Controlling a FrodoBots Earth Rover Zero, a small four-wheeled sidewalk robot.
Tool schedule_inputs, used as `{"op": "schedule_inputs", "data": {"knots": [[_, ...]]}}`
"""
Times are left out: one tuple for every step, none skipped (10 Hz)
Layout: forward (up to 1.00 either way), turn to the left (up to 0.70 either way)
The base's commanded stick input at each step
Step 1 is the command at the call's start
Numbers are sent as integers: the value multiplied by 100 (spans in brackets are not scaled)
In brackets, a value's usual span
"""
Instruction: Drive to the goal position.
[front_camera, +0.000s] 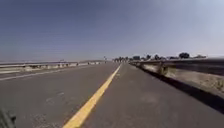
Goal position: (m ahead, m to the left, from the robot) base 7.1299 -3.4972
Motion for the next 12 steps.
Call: {"op": "schedule_inputs", "data": {"knots": [[30, 0], [30, 0], [30, 0], [30, 0], [30, 0], [30, 0], [30, 0], [30, 0], [30, 0], [30, 0], [30, 0], [30, 0]]}}
